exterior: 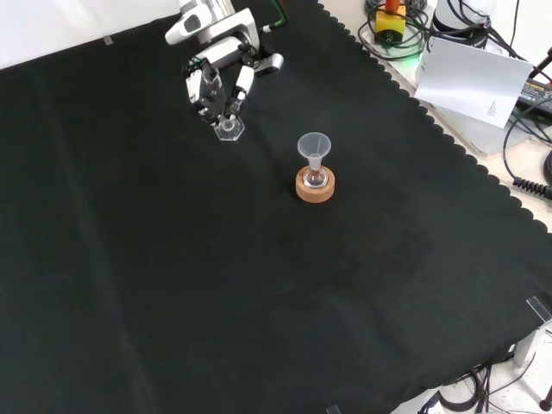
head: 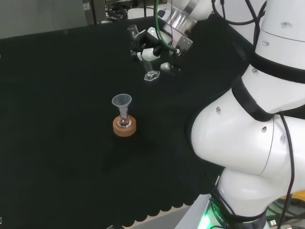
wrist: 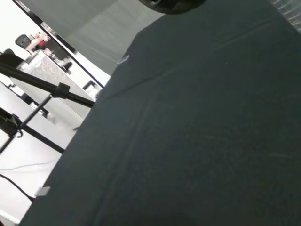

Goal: Put the graduated cylinder back on the table.

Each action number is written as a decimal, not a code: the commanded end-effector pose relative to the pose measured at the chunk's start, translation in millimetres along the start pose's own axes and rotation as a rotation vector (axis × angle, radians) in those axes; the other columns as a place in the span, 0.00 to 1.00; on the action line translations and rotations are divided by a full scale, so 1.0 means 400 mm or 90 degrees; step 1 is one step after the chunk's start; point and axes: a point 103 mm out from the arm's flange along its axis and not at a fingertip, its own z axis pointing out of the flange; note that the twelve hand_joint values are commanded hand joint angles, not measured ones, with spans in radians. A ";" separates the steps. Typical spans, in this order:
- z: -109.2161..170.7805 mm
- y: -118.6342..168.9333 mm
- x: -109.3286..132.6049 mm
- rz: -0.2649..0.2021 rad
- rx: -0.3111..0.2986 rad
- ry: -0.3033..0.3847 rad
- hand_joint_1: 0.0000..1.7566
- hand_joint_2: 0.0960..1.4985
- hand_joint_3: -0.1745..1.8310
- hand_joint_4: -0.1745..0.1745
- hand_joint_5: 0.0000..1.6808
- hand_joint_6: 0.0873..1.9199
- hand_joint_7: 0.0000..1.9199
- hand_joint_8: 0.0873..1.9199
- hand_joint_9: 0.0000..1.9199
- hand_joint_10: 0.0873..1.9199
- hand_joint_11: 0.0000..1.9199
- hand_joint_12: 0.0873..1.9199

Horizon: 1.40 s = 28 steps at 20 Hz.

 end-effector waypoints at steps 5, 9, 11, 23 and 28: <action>0.085 0.079 -0.063 -0.043 -0.022 0.047 0.72 0.72 0.09 0.00 0.58 0.51 0.52 0.50 0.76 0.00 0.66 0.34; 0.106 0.091 -0.083 -0.049 -0.028 0.052 0.72 0.73 0.09 0.00 0.58 0.51 0.52 0.50 0.75 0.00 0.66 0.34; 0.114 0.097 -0.094 -0.049 -0.035 0.057 0.72 0.73 0.09 0.00 0.58 0.51 0.52 0.50 0.75 0.00 0.66 0.34; 0.165 0.134 -0.168 -0.046 -0.037 0.091 0.71 0.73 0.09 0.00 0.56 0.53 0.51 0.52 0.74 0.00 0.64 0.35; 0.181 0.147 -0.193 -0.043 -0.045 0.127 0.71 0.74 0.09 0.00 0.56 0.54 0.50 0.53 0.72 0.00 0.63 0.36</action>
